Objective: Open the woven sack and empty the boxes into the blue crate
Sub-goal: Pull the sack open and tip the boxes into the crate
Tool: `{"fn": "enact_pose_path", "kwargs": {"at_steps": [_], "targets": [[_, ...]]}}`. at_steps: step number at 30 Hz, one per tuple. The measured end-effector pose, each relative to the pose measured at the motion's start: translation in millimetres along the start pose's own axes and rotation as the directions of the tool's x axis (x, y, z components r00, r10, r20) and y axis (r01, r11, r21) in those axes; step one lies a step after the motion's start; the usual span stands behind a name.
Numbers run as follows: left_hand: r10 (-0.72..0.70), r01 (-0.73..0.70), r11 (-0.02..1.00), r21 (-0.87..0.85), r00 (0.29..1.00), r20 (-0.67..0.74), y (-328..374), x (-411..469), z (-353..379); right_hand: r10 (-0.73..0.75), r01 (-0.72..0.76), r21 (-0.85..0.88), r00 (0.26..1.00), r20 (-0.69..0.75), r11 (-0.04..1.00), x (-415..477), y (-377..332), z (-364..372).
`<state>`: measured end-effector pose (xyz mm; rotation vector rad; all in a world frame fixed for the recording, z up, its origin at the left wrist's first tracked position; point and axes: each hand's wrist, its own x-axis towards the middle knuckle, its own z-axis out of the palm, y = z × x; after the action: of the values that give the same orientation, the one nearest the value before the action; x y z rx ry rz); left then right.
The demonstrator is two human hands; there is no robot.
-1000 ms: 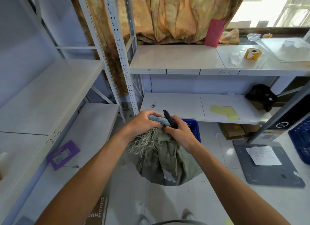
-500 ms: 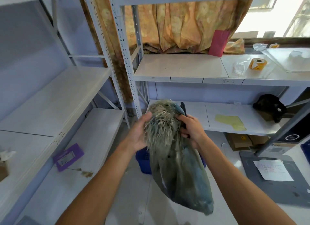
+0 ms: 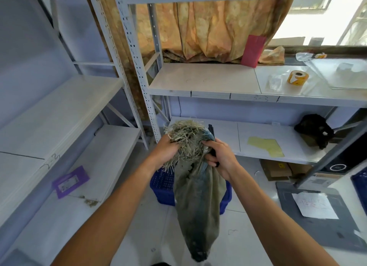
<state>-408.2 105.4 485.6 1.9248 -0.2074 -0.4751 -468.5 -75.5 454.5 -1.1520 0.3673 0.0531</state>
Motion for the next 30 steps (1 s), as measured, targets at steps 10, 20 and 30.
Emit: {"fn": "enact_pose_path", "kwargs": {"at_steps": [10, 20, 30], "targets": [[0.007, 0.001, 0.991, 0.13, 0.998, -0.065, 8, 48, -19, -0.032, 0.037, 0.077, 0.998, -0.062, 0.996, 41, -14, -17], [-0.033, 0.008, 0.973, 0.23, 0.994, 0.108, -7, 136, -62, 0.012, 0.012, 0.127, 0.982, -0.187, 0.992, 118, -27, -7], [-0.105, 0.052, 0.948, 0.315, 0.982, 0.154, -43, 207, -107, 0.012, 0.008, 0.123, 0.987, -0.159, 0.992, 186, -37, 22]]}}
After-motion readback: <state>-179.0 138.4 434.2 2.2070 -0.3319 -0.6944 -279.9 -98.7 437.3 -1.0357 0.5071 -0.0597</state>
